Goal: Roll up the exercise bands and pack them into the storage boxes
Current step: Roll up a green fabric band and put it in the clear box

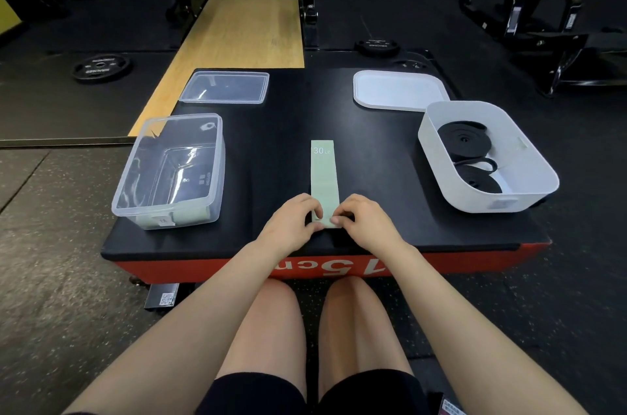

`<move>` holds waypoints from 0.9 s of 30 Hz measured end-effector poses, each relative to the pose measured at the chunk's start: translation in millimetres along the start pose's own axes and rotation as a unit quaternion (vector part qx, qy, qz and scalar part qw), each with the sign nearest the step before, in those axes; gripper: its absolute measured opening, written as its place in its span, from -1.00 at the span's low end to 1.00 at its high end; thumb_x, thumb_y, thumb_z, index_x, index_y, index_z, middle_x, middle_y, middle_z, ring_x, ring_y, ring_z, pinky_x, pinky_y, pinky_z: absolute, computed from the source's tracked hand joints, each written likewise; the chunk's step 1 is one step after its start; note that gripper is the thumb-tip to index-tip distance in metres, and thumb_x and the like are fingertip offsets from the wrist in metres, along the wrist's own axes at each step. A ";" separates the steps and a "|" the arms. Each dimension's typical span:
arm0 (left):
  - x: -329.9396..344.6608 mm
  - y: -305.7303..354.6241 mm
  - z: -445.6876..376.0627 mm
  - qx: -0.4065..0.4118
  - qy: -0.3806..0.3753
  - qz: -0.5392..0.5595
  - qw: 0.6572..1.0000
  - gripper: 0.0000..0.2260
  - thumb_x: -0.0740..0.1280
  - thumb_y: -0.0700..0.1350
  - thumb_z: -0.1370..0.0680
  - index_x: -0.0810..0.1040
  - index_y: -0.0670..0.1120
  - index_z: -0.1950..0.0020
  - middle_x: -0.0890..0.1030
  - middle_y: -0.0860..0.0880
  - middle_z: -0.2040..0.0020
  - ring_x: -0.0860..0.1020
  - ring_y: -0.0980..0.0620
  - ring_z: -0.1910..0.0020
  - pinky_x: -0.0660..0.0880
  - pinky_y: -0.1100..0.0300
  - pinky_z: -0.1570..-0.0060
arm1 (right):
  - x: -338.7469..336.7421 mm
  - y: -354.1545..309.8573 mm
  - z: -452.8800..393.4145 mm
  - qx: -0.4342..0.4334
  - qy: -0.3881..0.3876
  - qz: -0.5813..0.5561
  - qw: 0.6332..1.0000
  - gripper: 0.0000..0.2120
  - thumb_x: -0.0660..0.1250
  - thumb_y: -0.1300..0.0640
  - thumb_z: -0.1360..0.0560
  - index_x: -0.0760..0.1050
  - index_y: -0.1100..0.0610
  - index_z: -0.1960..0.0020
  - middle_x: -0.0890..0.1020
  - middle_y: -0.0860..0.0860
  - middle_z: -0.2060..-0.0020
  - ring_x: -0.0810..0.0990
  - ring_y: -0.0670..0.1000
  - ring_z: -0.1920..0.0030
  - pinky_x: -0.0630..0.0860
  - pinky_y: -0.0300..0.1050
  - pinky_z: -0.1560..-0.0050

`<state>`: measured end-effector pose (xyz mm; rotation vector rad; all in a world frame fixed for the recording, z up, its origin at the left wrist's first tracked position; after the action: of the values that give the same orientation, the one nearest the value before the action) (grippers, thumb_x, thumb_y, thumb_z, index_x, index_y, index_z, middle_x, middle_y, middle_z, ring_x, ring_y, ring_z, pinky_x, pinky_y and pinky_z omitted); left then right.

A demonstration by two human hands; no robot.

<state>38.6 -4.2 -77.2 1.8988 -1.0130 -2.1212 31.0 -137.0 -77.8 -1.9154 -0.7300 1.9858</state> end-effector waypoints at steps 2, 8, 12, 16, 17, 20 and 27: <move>-1.4 -0.3 -5.8 0.003 -0.003 -0.005 1.000 -0.91 0.37 -0.07 -0.50 0.54 -0.06 0.05 0.50 0.06 -0.03 0.48 0.05 -0.05 0.44 0.09 -0.14 | -2.1 -1.8 0.2 -0.008 0.017 0.005 1.000 -0.85 0.29 0.04 -0.55 0.59 0.06 -0.01 0.49 -0.12 0.08 0.50 -0.06 0.04 0.46 -0.15 0.07; -3.0 -4.4 -18.3 -0.019 -0.021 -0.008 1.000 -0.93 0.31 -0.08 -0.55 0.54 -0.06 0.03 0.49 0.06 -0.03 0.48 0.04 -0.03 0.45 0.11 -0.10 | -0.4 -1.7 1.7 -0.030 0.024 0.014 0.999 -0.81 0.32 0.02 -0.52 0.55 0.05 -0.09 0.55 -0.10 0.00 0.48 -0.09 -0.04 0.46 -0.17 0.00; -5.3 -5.1 -20.5 -0.013 -0.011 -0.011 1.000 -0.90 0.25 -0.05 -0.58 0.48 -0.07 0.01 0.51 0.02 0.01 0.49 0.00 0.02 0.46 0.10 -0.01 | -0.6 -0.5 -9.8 -0.028 0.003 0.013 1.000 -0.81 0.31 0.03 -0.53 0.58 0.09 -0.07 0.55 -0.06 0.00 0.45 -0.05 -0.09 0.43 -0.13 -0.06; -6.0 -6.7 -20.9 0.010 -0.030 -0.031 0.999 -0.81 0.33 0.01 -0.52 0.42 -0.04 -0.05 0.51 0.06 -0.02 0.48 0.02 0.03 0.43 0.14 0.03 | -3.1 1.6 -20.8 -0.018 -0.020 0.005 1.000 -0.82 0.30 0.05 -0.54 0.61 0.11 -0.03 0.53 -0.05 0.01 0.48 -0.04 -0.05 0.46 -0.07 -0.07; -5.6 -6.8 -21.2 0.016 -0.037 -0.042 0.998 -0.79 0.34 0.00 -0.51 0.42 -0.04 -0.06 0.50 0.05 -0.05 0.48 0.01 0.02 0.43 0.15 0.02 | -3.4 2.9 -23.1 -0.010 -0.024 0.001 1.000 -0.82 0.30 0.05 -0.54 0.61 0.10 -0.03 0.54 -0.05 0.01 0.49 -0.03 -0.04 0.47 -0.05 -0.07; -7.6 -7.2 -23.9 0.029 -0.023 -0.050 0.998 -0.80 0.34 -0.01 -0.52 0.46 -0.07 -0.06 0.50 0.03 -0.07 0.48 0.00 -0.01 0.44 0.12 -0.01 | -4.0 5.4 -29.8 0.007 -0.018 -0.009 1.000 -0.85 0.31 0.05 -0.53 0.61 0.08 -0.01 0.55 -0.06 0.04 0.51 -0.02 0.00 0.48 -0.04 -0.05; -7.1 -11.2 -39.3 0.013 -0.024 -0.030 0.999 -0.89 0.28 -0.05 -0.56 0.50 -0.09 0.04 0.48 0.06 -0.13 0.47 0.05 -0.10 0.44 0.08 -0.11 | -4.4 1.2 -26.0 -0.031 0.025 0.004 0.999 -0.81 0.33 -0.03 -0.51 0.53 0.04 -0.06 0.53 -0.13 0.04 0.46 -0.11 0.04 0.42 -0.20 0.07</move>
<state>79.9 -7.5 -76.9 1.9221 -1.0106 -2.2065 57.1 -136.2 -74.4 -1.9993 -0.7810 1.9342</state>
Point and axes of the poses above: each hand's wrist, its own z-axis away from the middle knuckle, its own x-axis out of the palm, y = z × x, the point moved 7 cm from there along -z, towards the middle knuckle
